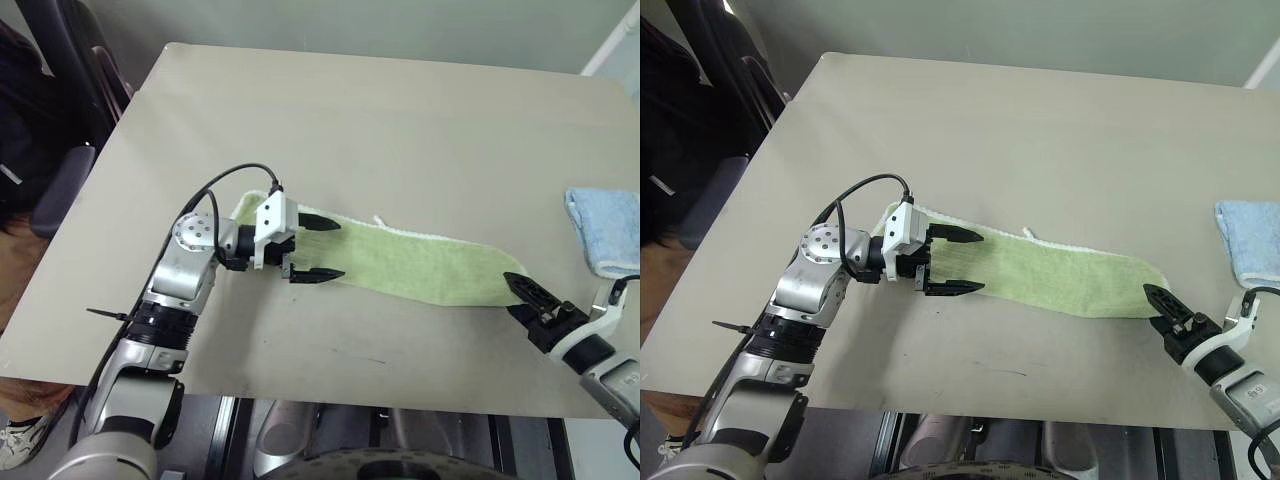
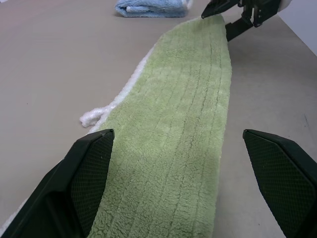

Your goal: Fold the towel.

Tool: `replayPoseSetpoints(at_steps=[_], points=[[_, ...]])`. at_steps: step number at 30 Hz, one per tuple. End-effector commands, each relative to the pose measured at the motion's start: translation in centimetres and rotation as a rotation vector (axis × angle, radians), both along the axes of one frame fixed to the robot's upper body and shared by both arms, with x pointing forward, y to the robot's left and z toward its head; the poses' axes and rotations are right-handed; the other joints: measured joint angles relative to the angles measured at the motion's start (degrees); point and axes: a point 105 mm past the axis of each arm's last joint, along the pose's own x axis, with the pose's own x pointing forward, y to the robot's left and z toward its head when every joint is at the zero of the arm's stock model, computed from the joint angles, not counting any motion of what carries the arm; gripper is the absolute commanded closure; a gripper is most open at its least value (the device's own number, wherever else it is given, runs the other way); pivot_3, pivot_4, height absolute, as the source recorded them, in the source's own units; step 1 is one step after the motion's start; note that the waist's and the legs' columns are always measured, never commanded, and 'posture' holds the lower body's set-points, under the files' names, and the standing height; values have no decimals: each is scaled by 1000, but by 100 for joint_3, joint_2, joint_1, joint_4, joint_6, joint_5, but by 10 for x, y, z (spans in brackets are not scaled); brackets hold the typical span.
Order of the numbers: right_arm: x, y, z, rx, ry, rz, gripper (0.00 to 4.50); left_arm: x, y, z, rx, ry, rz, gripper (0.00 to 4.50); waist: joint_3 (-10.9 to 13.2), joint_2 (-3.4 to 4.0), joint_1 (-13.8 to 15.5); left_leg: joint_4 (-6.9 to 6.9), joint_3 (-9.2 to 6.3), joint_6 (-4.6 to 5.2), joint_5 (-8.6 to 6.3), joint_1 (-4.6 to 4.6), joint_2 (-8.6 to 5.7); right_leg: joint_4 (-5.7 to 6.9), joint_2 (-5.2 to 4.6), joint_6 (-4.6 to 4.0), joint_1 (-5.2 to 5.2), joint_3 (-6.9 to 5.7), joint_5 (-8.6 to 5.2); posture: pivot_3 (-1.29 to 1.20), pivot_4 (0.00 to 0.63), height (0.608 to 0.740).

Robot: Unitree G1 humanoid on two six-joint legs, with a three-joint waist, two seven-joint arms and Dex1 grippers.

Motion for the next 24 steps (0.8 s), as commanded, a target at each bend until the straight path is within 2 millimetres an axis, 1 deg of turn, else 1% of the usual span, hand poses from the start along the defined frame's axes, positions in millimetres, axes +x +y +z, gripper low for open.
replayPoseSetpoints(at_steps=[1, 6, 11, 12, 15, 17, 18, 21, 24], points=[[-3, -2, 10, -14, -40, 9, 2708, 2, 0, 12, -16, -48, 2, 0, 0, 0, 2, 0, 0, 0, 0, 0, 0, 0, 0, 0, 0, 0, 0, 0, 150, 733], [-8, -6, 13, -18, -56, 19, 4461, 3, 0, 12, -15, -53, 0, 0, 0, 0, 3, 0, 0, -3, -2, -1, 0, -1, 0, 1, 0, 0, -2, 0, 150, 733], [-14, -10, 22, -63, -93, 44, 4487, 4, -1, 13, -17, -56, 0, 0, 0, 0, 5, 0, 0, -3, -3, -3, 0, -2, 0, -1, 0, 0, -4, 0, 150, 733], [-16, -8, 26, -68, -107, 65, 4487, 5, 0, 13, -17, -56, 3, 0, 0, 0, 5, 0, 0, -3, -3, -3, 0, -3, 0, 0, 0, 0, -4, 0, 150, 733], [-15, 1, 47, -114, -181, 146, 4487, 9, 2, 15, -10, -55, 15, 0, 0, 1, 2, 0, 0, -3, -4, -4, 0, -3, 0, -1, 0, -1, -5, 0, 150, 733], [-14, 9, 58, -161, -213, 210, 4487, 12, 3, 16, -7, -65, 24, 0, 0, 0, -1, 0, 1, -2, -5, -4, 0, -2, 0, -2, -1, -1, -4, 0, 150, 733], [-14, 14, 59, -211, -203, 257, 4487, 13, 3, 17, -6, -70, 28, 0, 0, 1, -5, 0, 1, -2, -5, -3, 0, -3, 0, -3, 0, 0, -4, 0, 150, 733], [-11, 37, 71, -310, -243, 389, 4487, 17, 3, 19, -1, -84, 34, 0, 0, 1, -9, 0, 1, -6, -4, -3, 1, -3, 0, -4, -1, -1, -4, 0, 150, 733], [-7, 56, 77, -387, -258, 483, 4487, 18, 1, 20, -3, -89, 35, 0, 0, 1, -8, 0, 2, -13, 0, -4, 2, -3, 0, -4, -2, -2, -4, 0, 150, 733]])
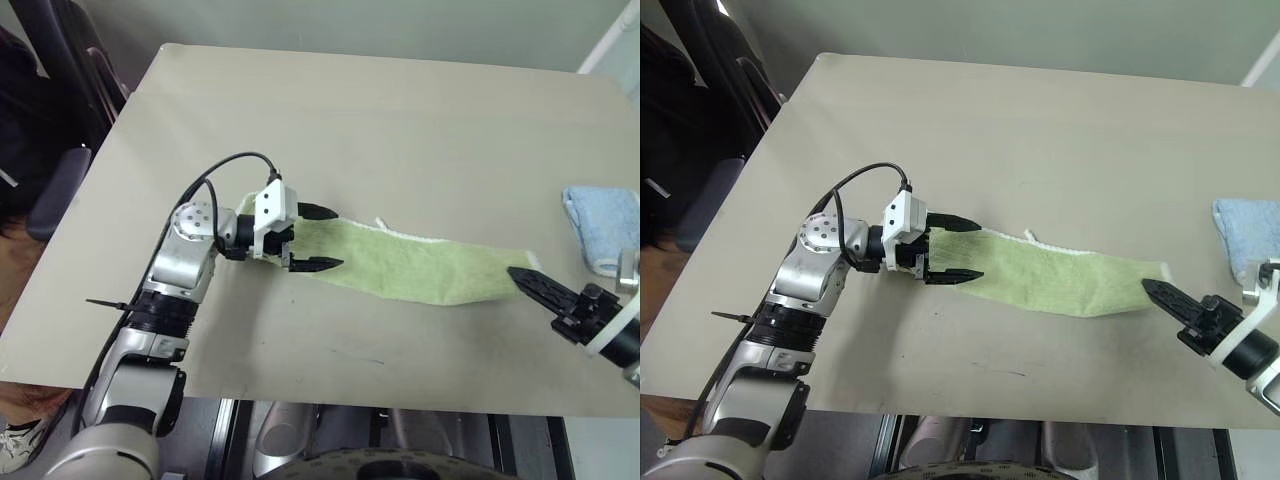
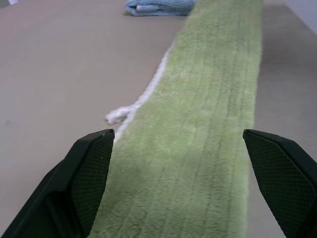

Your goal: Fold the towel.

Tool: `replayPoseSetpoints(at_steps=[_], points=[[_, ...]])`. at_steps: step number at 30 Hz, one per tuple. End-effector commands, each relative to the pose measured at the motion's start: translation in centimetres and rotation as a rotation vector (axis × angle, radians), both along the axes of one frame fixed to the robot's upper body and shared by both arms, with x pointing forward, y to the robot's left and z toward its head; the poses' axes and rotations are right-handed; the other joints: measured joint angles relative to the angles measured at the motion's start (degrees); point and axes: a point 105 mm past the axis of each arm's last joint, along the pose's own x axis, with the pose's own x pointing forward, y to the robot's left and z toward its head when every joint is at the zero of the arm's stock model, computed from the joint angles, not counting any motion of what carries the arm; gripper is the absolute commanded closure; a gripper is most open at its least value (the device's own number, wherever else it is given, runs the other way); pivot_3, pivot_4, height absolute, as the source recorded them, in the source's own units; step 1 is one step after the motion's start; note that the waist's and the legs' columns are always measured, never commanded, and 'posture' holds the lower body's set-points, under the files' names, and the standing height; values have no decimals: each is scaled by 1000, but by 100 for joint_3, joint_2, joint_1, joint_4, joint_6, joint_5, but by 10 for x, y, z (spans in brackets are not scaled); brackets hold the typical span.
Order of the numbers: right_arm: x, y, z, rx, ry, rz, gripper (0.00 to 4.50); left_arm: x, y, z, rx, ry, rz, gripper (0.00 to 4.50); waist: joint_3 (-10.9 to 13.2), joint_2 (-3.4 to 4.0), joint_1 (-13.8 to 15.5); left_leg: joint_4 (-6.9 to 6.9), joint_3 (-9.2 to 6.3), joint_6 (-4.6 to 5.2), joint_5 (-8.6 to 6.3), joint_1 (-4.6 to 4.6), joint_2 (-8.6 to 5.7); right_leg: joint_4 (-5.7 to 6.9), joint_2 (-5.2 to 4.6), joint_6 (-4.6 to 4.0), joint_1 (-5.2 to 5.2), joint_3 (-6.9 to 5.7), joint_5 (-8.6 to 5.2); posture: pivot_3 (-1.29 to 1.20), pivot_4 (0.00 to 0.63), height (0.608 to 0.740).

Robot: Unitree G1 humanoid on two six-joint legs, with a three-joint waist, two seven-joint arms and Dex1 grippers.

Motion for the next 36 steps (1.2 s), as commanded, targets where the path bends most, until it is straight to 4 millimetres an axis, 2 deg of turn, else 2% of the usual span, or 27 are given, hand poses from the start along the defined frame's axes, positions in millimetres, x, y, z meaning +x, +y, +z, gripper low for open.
replayPoseSetpoints(at_steps=[1, 5, 13, 19, 27, 31, 36], points=[[0, 24, 11, -76, -44, 114, 4487, 2, -2, 12, -16, -55, -5, 0, 0, 0, 1, 0, 0, -1, 1, 0, 0, 0, 0, 2, 0, 0, 1, 0, 150, 733], [1, 47, 13, -115, -68, 218, 4487, 1, -4, 12, -17, -57, -5, 0, 0, 0, 20, 0, -1, -3, 2, -2, 0, -3, 0, 50, 0, -1, 25, 0, 150, 733], [14, 79, -7, -195, -66, 325, 4487, 1, -7, 11, -25, -68, 6, 0, 0, 0, 20, 5, 1, 28, 22, -1, 0, -3, -1, 62, 0, -1, 32, 0, 150, 733], [36, 110, -13, -241, -109, 392, 4487, 1, -9, 14, -29, -75, 8, 0, 0, 0, -4, 6, 1, 55, 41, 5, 2, 0, -1, 58, 0, -1, 41, 0, 150, 733], [49, 125, -37, -383, -77, 470, 4487, 2, -8, 14, -20, -82, 11, 0, 0, 0, 27, 6, 0, 66, 45, 2, 5, 0, -2, 45, -5, -9, 51, 0, 150, 733], [49, 132, -40, -403, -86, 501, 4487, 2, -6, 11, -15, -84, 16, 0, 0, 0, 27, 3, -1, 63, 44, -1, 6, 1, -2, 40, -9, -13, 51, 0, 150, 733], [52, 147, -30, -334, -119, 519, 4487, 2, -6, 11, -18, -86, 21, 0, 0, 0, 15, 2, -1, 45, 36, 0, 8, 4, -1, 33, -11, -13, 53, 0, 150, 733]])
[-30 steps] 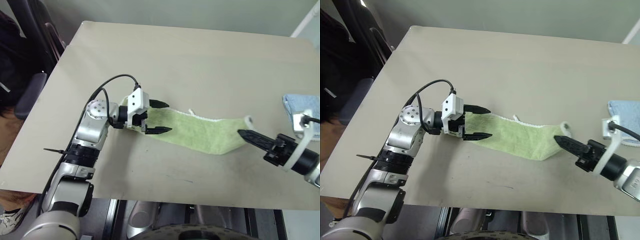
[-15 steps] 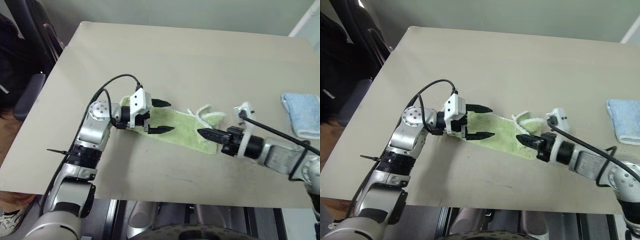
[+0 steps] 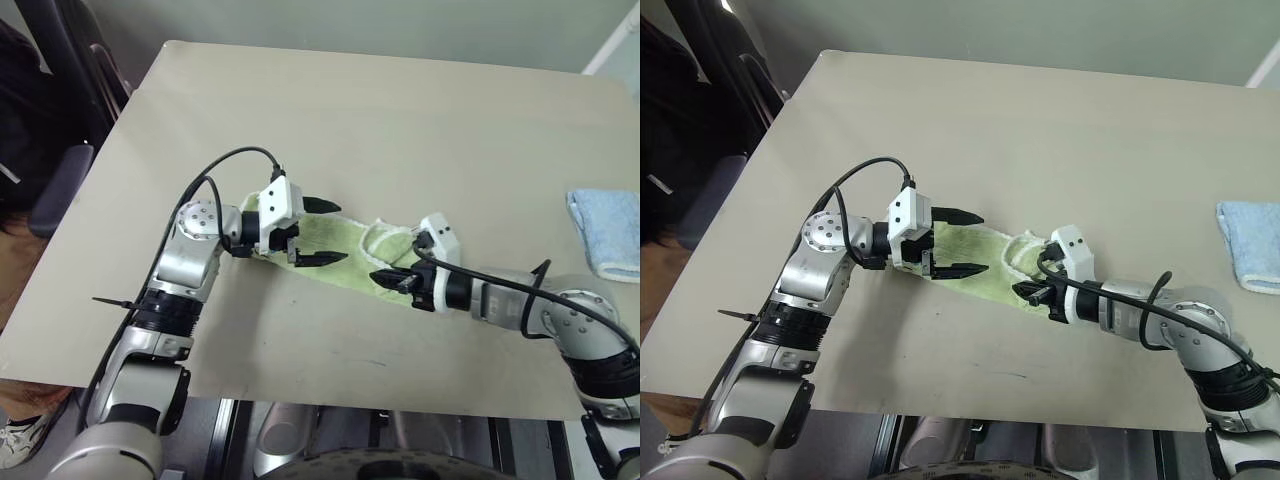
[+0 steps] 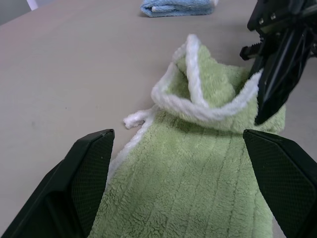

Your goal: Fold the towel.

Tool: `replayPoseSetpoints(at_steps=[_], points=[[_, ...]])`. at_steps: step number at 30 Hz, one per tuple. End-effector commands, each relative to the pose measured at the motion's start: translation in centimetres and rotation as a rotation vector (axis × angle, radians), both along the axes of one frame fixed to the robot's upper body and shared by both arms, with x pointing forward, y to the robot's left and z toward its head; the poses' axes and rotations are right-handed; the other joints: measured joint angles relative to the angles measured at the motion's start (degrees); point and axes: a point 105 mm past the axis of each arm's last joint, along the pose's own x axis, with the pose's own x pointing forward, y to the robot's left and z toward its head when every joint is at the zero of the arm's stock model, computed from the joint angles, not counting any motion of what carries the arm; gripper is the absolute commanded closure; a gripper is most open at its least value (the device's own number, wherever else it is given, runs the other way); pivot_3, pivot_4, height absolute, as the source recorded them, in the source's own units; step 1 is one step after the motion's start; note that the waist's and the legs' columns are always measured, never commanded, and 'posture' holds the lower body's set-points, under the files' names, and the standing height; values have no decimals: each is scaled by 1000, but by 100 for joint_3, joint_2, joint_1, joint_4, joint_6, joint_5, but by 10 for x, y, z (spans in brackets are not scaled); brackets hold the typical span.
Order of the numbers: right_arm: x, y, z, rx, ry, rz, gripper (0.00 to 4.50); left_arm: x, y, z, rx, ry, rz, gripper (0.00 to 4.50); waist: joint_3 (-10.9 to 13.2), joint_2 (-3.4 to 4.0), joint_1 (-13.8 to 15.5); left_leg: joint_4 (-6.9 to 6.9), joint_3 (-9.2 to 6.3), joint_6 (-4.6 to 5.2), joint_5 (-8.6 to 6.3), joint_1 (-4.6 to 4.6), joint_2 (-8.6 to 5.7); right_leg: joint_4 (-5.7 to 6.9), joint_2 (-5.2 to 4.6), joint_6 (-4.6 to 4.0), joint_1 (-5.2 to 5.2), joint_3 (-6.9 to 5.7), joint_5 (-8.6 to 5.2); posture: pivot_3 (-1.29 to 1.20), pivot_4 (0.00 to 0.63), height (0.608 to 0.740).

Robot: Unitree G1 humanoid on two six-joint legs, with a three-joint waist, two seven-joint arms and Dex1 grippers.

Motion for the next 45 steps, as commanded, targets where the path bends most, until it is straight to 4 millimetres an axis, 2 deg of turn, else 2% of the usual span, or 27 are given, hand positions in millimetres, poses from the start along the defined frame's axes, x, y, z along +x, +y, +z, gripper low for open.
replayPoseSetpoints(at_steps=[1, 7, 13, 14, 17, 20, 26, 27, 30, 33, 37, 41, 44, 45], points=[[3, 7, 11, 33, -29, 20, 4487, 0, 0, 7, -13, -41, -1, 0, 0, 0, -4, 0, 0, -2, 1, 1, 0, 1, 0, -1, 0, 0, 1, 0, 150, 733], [9, 8, 2, -14, -21, 2, 4487, 1, 2, 5, -11, -48, 3, 0, 0, 0, 5, 1, -2, -7, 2, 2, 0, 2, 0, -6, 1, -2, 3, 0, 150, 733], [11, 10, 3, 4, -30, -1, 4487, 1, 2, 5, -9, -54, 3, 0, 0, 0, 3, -2, -2, -8, 2, 2, 1, 3, 0, -9, -1, -3, 1, 0, 150, 733], [14, 11, 7, 17, -51, -9, 4006, 1, 1, 6, -11, -56, 2, 0, 0, 0, 3, -2, -2, -8, 2, 2, 1, 2, 0, -9, -1, -3, 1, 0, 150, 733], [18, 13, 13, 50, -77, -30, 3184, 1, 0, 8, -14, -59, 0, 0, 0, 0, 2, -1, -2, -9, 2, 2, 1, 3, 0, -10, -1, -3, 1, 0, 150, 733], [3, 22, 28, 122, -105, 56, 2209, 2, -1, 14, -42, -57, 8, 0, 0, 0, 3, -2, -2, -10, 2, 2, 1, 4, 0, -11, -1, -3, 1, 0, 150, 733], [-6, 12, 51, 234, -149, 71, 180, 21, 2, 44, -155, -73, 94, 0, 0, 0, 27, 0, -2, -21, 0, -2, 1, 2, 0, -22, 0, -6, -5, 0, 150, 733], [-6, 8, 57, 263, -167, 63, 30, 23, 2, 51, -192, -76, 99, 0, 0, 0, 31, 0, -2, -26, -2, -2, 0, 2, 0, -24, 0, -5, -6, 0, 150, 733], [-3, -8, 70, 307, -252, 7, 30, 23, 0, 67, -294, -84, 73, 0, 0, 0, 32, 0, -1, -28, -2, 0, 0, 4, 0, -23, 2, -4, -5, 0, 150, 733], [8, -29, 72, 315, -339, -114, 685, 8, -4, 73, -374, -30, -32, 582, 0, 0, 23, -3, -2, -24, 0, 2, 2, 2, 0, -12, 2, -4, 2, 0, 150, 733], [17, -46, 58, 260, -413, -218, 2027, -8, -10, 70, -376, 40, -124, 1912, 0, 0, 16, -5, -2, -15, 6, 2, 10, 3, 2, -13, 0, -9, 1, 0, 150, 733], [21, -48, 41, 202, -421, -240, 3429, -16, -13, 55, -306, 68, -170, 3314, 0, 0, 9, -4, -2, -22, 7, 8, 10, 7, 2, -17, 3, -8, 6, 0, 150, 733], [23, -44, 32, 186, -429, -238, 4475, -18, -21, 34, -236, 50, -175, 4366, 0, 0, 6, -4, -2, -37, 2, 14, 10, 7, 2, -17, 9, -8, 9, 0, 150, 733], [23, -43, 30, 184, -433, -235, 4500, -18, -23, 30, -229, 48, -175, 4454, 0, 0, 12, -3, -2, -36, 2, 13, 10, 6, 2, -16, 11, -8, 9, 0, 150, 733]])
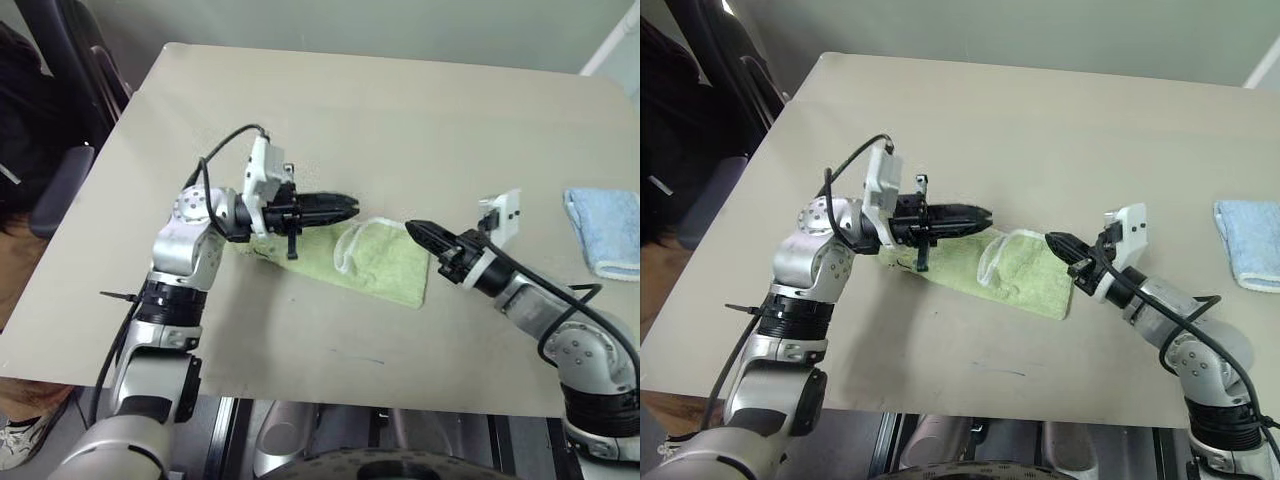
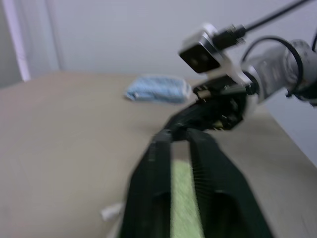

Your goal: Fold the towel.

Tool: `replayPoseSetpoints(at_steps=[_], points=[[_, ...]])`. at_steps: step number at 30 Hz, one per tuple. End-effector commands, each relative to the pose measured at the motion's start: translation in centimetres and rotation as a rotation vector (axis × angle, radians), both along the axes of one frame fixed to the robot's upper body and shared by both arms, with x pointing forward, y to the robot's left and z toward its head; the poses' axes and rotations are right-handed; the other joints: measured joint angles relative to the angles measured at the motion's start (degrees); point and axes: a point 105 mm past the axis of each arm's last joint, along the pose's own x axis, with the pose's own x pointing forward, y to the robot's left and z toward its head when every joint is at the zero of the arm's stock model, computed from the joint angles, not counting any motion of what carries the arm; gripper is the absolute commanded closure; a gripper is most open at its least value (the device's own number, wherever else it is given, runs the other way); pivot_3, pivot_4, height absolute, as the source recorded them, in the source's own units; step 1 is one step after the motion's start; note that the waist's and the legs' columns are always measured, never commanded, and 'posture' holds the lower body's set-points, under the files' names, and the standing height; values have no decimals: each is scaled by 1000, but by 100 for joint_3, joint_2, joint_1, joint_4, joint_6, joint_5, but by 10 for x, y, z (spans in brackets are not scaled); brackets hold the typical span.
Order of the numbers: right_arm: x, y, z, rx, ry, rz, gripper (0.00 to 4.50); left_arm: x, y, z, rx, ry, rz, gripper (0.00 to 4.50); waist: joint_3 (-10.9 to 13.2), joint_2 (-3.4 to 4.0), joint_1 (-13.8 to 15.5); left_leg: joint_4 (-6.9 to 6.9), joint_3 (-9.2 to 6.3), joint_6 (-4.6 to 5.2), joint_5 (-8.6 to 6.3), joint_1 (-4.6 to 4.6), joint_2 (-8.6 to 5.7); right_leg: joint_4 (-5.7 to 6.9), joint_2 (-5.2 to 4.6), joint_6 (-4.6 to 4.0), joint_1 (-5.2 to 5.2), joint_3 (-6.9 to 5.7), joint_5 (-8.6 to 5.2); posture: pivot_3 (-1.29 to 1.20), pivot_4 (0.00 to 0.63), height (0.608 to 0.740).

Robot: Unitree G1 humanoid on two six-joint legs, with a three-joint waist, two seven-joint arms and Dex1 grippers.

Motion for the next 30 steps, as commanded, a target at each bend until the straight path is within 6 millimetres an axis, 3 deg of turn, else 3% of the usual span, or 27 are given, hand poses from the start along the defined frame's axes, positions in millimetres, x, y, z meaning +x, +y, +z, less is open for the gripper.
replayPoseSetpoints(at_steps=[1, 9, 13, 16, 20, 23, 30], points=[[1, 6, 3, -12, -66, 17, 4500, -3, -10, -14, 27, -32, -22, 4454, 0, 0, 9, 1, 0, 0, 0, -1, -1, -2, 0, 2, 1, 0, 1, 0, 150, 733], [14, 19, -15, -70, -100, 10, 4500, -1, -28, -58, 80, 14, -28, 4454, 0, 0, 2, 0, 0, -4, 4, 2, 0, 0, 0, 1, 2, 1, 8, 0, 150, 733], [22, 27, -42, -131, -62, -14, 4500, 2, -26, -96, 235, -29, -16, 4454, -1, 1, -3, 0, 0, -3, 6, 4, 0, -1, 0, 1, 2, 1, 9, 0, 150, 733], [26, 30, -58, -144, -39, -42, 4500, 6, -21, -112, 270, -12, 17, 4454, -1, 2, 0, 0, 0, 2, 9, 3, 0, -1, 0, 1, 0, 1, 9, 0, 150, 733], [31, 32, -72, -179, -27, -78, 4500, 11, -19, -115, 262, -16, 45, 4454, -5, 8, -4, -4, 0, -19, -7, 41, -2, -6, 0, -5, 39, 2, 11, 0, 150, 733], [33, 32, -79, -206, -32, -88, 4500, 14, -18, -114, 257, -22, 58, 4454, -10, 16, -13, -11, -1, 31, -50, 90, -2, -7, 2, -51, 80, 6, -13, 0, 150, 733], [30, 23, -77, -247, -75, -84, 4500, 22, -11, -101, 216, 2, 102, 4454, -15, 23, -13, -12, -6, 31, -46, 110, -2, -7, 5, -65, 98, 9, -9, 0, 150, 733]])
